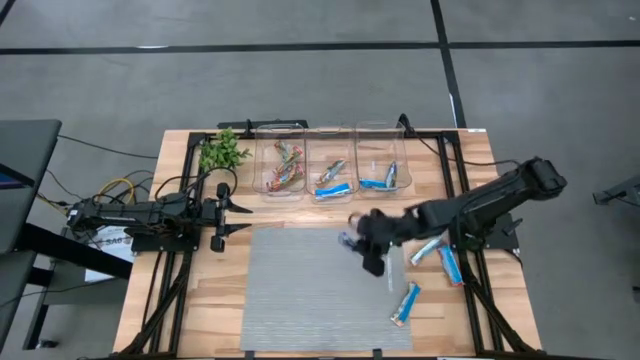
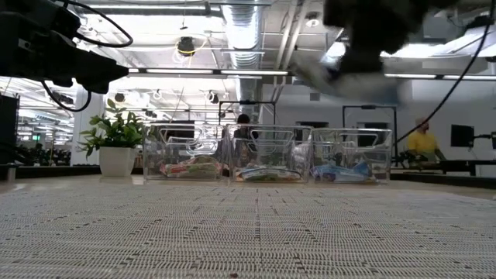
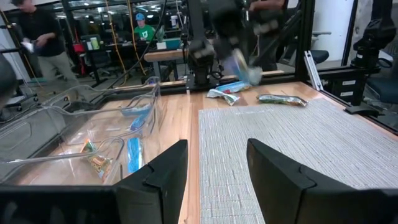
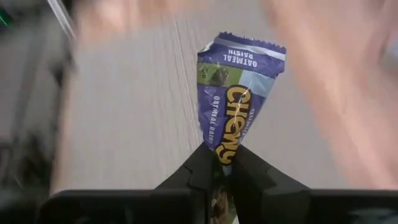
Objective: Pick and place Granola Bars by type
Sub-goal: Put the blue granola bar into the right transparent bin
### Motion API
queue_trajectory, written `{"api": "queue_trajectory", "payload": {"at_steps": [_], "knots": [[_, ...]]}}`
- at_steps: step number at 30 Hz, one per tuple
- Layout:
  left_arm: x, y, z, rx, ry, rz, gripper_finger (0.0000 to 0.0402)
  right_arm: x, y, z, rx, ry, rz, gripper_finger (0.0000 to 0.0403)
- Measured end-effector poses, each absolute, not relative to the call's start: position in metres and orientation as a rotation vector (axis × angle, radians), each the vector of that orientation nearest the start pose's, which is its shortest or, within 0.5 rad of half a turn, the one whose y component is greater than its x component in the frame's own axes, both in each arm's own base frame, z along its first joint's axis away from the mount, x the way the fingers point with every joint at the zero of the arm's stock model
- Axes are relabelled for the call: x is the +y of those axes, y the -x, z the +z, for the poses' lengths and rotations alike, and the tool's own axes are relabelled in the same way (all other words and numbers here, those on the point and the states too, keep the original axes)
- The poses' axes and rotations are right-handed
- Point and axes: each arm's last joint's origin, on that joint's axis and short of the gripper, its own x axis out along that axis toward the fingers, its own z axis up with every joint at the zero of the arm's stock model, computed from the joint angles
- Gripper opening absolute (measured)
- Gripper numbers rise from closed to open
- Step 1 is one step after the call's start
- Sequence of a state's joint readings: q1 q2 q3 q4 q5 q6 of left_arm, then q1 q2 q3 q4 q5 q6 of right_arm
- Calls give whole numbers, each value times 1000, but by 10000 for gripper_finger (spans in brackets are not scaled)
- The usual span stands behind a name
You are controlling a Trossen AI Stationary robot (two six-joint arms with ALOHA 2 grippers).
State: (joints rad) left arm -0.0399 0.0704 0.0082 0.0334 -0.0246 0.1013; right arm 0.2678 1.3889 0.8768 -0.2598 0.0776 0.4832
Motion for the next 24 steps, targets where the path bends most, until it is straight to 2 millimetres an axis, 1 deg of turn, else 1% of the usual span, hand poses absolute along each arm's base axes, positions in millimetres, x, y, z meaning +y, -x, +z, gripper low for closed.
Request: {"api": "queue_trajectory", "payload": {"at_steps": [4,7,11,14,17,21,24], "knots": [[-3,-102,164,28,-102,-16,159,50,-276,264,534,-359,-7,34],[-3,-101,164,28,-102,-16,159,34,-273,286,387,-354,-25,35],[-3,-102,164,28,-102,-17,159,14,-265,311,216,-324,-55,34],[-3,-102,164,28,-102,-16,159,2,-259,323,135,-313,-85,33],[-3,-102,164,28,-102,-16,159,-7,-257,327,105,-308,-117,35],[-3,-102,164,28,-102,-17,159,-19,-261,321,124,-307,-164,35],[-3,-102,164,28,-102,-17,159,-31,-265,316,139,-268,-208,33]]}}
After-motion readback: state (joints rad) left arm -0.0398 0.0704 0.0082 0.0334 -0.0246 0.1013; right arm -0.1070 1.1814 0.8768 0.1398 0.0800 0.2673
